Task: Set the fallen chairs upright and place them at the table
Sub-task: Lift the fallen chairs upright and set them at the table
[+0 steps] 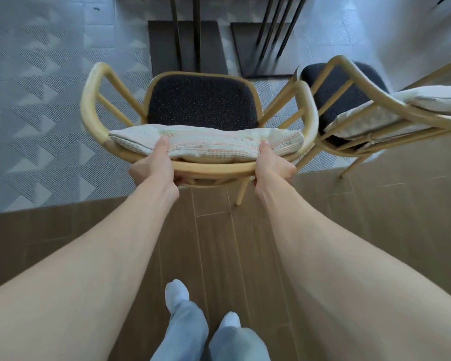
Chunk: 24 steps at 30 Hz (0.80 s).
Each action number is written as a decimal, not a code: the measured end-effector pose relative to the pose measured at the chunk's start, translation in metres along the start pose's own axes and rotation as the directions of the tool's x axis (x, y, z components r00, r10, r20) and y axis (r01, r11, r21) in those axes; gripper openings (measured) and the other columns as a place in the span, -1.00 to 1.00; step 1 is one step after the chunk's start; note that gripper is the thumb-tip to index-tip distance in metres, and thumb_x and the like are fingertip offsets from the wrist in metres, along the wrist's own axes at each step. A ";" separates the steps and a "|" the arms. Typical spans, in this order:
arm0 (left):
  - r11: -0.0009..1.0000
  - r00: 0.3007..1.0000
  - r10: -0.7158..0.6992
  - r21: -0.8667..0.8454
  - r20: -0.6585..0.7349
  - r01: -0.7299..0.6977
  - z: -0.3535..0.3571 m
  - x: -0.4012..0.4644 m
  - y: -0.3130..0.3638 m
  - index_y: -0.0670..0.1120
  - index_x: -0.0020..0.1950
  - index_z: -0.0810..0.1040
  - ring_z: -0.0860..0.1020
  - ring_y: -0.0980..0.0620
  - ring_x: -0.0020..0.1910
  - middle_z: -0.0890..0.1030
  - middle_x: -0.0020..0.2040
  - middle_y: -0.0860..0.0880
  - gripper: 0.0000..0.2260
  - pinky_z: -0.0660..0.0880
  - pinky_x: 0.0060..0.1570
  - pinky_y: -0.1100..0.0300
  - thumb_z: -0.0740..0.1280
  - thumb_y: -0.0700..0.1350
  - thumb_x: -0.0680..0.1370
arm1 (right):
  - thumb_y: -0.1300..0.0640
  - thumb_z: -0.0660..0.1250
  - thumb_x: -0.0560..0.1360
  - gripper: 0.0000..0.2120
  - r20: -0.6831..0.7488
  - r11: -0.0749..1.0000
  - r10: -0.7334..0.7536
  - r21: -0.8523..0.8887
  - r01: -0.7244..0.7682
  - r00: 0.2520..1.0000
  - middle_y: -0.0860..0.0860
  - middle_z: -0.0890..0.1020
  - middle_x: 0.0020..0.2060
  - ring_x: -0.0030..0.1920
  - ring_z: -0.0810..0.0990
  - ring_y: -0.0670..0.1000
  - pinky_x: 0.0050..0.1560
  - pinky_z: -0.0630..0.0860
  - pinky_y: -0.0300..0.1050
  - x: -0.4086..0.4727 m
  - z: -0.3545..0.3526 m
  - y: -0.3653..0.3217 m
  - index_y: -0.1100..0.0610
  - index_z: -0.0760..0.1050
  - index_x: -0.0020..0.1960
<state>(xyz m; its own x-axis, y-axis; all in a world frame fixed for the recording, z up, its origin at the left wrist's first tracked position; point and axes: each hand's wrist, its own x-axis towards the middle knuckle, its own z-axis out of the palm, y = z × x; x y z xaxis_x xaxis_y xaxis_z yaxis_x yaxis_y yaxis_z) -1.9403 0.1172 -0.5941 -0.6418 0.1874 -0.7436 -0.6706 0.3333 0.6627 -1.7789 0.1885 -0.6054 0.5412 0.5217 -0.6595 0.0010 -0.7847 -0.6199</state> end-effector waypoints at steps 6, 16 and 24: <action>0.999 0.999 0.046 0.009 -0.009 -0.046 0.001 0.004 -0.005 0.00 -0.07 0.54 0.71 0.03 -0.28 0.71 -0.12 -0.01 -0.71 0.62 -0.46 0.08 0.57 0.10 0.42 | -0.32 0.48 0.33 -0.45 -0.030 0.999 -0.010 -0.041 0.009 1.000 -0.04 0.44 -0.28 -0.23 0.56 0.06 -0.07 0.66 0.03 0.001 -0.001 0.000 0.06 0.36 -0.02; 0.982 0.973 -0.080 0.187 0.218 0.038 -0.036 -0.045 0.028 -0.12 0.23 0.45 0.64 -0.12 -0.17 0.61 0.01 -0.17 -0.73 0.64 -0.47 -0.07 0.35 0.00 0.62 | -0.40 0.30 0.48 -0.35 0.455 0.951 0.196 -0.304 -0.055 0.868 0.16 0.66 0.00 -0.26 0.68 0.12 -0.48 0.55 -0.17 -0.041 -0.049 -0.022 0.12 0.42 0.27; 0.923 0.903 0.284 0.165 0.322 -0.349 -0.109 -0.133 0.109 -0.20 0.10 0.57 0.59 -0.06 -0.13 0.58 -0.07 -0.15 -0.82 0.65 -0.22 -0.01 0.32 -0.09 0.62 | 0.03 0.28 0.63 -0.66 0.763 0.904 -0.039 -0.249 0.349 0.645 0.18 0.70 -0.21 -0.26 0.71 0.11 -0.33 0.66 -0.11 -0.173 -0.078 -0.079 0.32 0.58 0.12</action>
<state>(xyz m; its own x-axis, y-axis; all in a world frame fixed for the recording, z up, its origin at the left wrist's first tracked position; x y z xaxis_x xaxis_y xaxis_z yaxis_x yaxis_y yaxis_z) -1.9687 0.0284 -0.4136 -0.6504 0.5612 -0.5119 -0.3334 0.3947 0.8562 -1.8073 0.1342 -0.4087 -0.2927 0.6224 -0.7259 0.3988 -0.6105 -0.6843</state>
